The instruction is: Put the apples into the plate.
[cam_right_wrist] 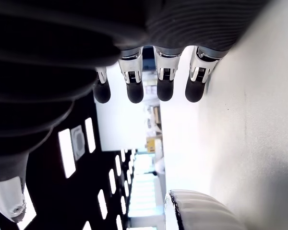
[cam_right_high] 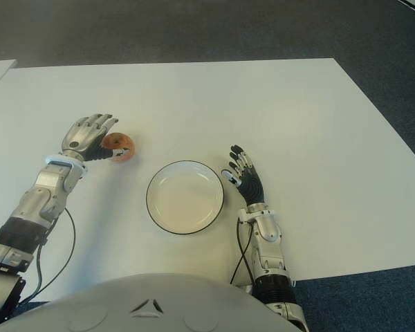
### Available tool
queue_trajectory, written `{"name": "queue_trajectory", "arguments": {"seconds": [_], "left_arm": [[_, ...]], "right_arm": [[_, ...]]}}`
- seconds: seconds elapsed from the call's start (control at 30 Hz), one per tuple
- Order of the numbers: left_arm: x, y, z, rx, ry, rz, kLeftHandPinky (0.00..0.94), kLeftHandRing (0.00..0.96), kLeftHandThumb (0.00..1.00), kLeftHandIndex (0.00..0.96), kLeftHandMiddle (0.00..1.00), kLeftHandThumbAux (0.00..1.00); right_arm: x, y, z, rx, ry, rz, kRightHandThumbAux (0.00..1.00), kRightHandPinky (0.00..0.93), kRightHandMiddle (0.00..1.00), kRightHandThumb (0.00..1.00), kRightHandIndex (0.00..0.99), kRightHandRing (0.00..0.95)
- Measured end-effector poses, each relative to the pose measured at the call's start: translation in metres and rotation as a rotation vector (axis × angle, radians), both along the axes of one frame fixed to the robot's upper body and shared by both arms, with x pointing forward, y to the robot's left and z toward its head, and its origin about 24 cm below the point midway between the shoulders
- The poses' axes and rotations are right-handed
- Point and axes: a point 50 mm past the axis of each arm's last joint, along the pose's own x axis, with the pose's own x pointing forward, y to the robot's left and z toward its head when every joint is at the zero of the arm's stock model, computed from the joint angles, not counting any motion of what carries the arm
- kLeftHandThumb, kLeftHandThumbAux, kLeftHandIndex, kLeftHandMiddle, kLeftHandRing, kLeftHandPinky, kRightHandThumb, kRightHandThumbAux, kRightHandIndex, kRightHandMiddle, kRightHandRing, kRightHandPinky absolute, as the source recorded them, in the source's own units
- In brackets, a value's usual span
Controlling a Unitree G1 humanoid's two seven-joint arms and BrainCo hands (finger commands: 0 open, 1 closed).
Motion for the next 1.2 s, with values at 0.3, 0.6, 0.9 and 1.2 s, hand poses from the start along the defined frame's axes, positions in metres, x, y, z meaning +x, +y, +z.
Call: {"name": "queue_trajectory", "arguments": {"seconds": [0.3, 0.6, 0.9, 1.2], "left_arm": [[0.003, 0.0, -0.005, 0.016, 0.006, 0.01, 0.0, 0.0, 0.301, 0.0, 0.0, 0.242], [0.008, -0.002, -0.013, 0.015, 0.021, 0.021, 0.007, 0.0, 0.304, 0.0, 0.0, 0.254], [0.008, -0.005, -0.024, -0.011, 0.059, 0.027, 0.012, 0.0, 0.3, 0.0, 0.0, 0.255], [0.011, -0.006, -0.031, -0.034, 0.066, 0.038, 0.002, 0.0, 0.307, 0.0, 0.0, 0.248]], "right_arm": [[-0.001, 0.0, 0.0, -0.003, 0.0, -0.001, 0.565, 0.0, 0.022, 0.179, 0.001, 0.0], [-0.002, 0.001, 0.0, -0.001, -0.003, -0.003, 0.558, 0.0, 0.023, 0.181, 0.002, 0.0], [-0.004, 0.0, 0.001, -0.003, -0.007, 0.0, 0.557, 0.0, 0.014, 0.175, 0.0, 0.0], [-0.008, -0.002, 0.001, -0.016, -0.004, 0.018, 0.586, 0.0, 0.004, 0.148, 0.0, 0.0]]}}
